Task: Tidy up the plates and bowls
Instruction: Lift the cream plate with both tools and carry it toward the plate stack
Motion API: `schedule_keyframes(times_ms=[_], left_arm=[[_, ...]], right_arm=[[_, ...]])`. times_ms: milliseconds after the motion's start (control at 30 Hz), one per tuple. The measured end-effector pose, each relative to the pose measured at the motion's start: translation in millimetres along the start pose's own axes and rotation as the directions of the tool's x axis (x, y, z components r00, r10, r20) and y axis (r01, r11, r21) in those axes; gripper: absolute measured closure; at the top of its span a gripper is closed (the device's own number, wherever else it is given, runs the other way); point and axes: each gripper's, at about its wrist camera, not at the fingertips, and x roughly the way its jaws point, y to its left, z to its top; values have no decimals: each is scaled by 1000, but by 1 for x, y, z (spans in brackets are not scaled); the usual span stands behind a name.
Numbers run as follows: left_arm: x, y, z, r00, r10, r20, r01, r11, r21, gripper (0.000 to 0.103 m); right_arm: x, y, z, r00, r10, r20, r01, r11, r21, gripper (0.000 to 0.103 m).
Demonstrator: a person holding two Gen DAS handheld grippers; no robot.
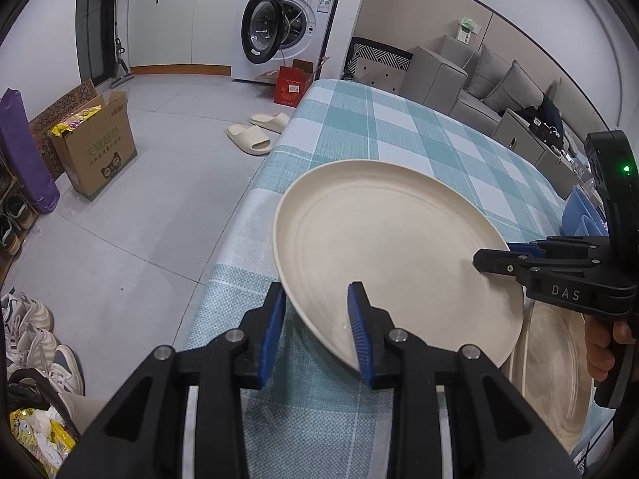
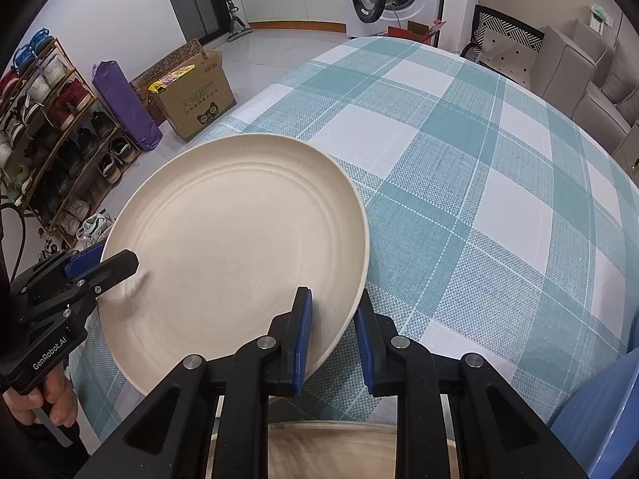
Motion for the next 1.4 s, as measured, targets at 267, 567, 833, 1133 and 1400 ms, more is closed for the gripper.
schedule_keyframes(times_ms=[267,567,833,1133,1400], left_arm=[[-7,-3,2,1000,2,19,-2,1000,4,72],[-20,-8,4,999,1,46,-1,1000,16,72],[-28,-19,4,998,-19,57,17,999,39,72],[-37,-34,3,997,-44,61,40,997,68,72],[-47,-53,1,996,-58,68,50,993,107,72]], right_arm=[[-10,3,1,1000,-4,28,5,1000,-10,82],[-26,3,-1,998,-5,57,6,1000,-12,82],[-42,-2,-7,997,-12,78,13,1000,-11,82],[-61,-12,-21,995,-24,93,24,1000,6,82],[-81,-23,-36,993,-38,112,35,999,28,82]])
